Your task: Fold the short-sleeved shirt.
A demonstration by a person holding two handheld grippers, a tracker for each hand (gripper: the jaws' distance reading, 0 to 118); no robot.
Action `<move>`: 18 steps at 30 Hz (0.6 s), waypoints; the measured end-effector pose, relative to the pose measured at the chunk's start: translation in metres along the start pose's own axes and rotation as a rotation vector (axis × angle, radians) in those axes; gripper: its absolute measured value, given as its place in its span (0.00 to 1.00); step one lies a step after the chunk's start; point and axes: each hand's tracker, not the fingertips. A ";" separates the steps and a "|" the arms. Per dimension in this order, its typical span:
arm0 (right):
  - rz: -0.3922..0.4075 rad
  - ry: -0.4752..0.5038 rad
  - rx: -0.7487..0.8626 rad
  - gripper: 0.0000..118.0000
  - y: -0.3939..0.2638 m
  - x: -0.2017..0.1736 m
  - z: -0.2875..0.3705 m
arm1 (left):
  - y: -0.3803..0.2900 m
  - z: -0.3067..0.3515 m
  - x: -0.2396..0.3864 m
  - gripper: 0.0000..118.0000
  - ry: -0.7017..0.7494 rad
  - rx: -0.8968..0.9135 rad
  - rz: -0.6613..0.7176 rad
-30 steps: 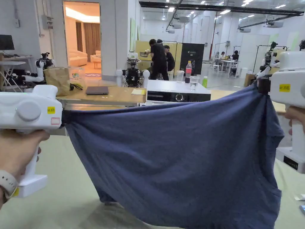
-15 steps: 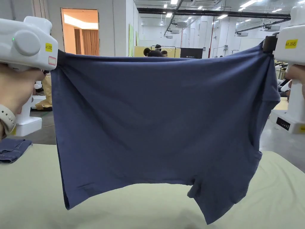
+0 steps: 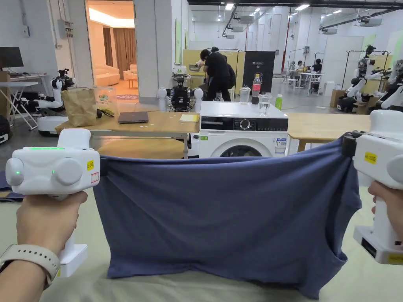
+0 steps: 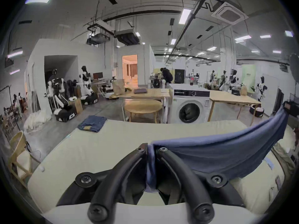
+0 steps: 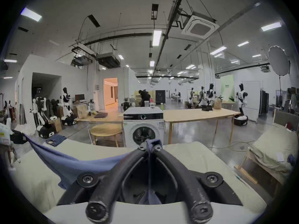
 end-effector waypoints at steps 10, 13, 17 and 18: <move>0.122 0.026 -0.053 0.00 -0.106 0.020 0.177 | -0.120 0.158 0.002 0.02 -0.135 -0.014 0.016; 0.120 0.036 -0.174 0.00 -0.172 0.025 0.217 | -0.186 0.194 0.002 0.02 -0.104 -0.084 0.015; 0.161 0.029 -0.416 0.00 -0.272 0.020 0.254 | -0.278 0.219 0.000 0.02 -0.083 -0.268 0.021; 0.159 0.030 -0.484 0.00 -0.290 0.019 0.258 | -0.296 0.220 -0.003 0.02 -0.077 -0.315 0.022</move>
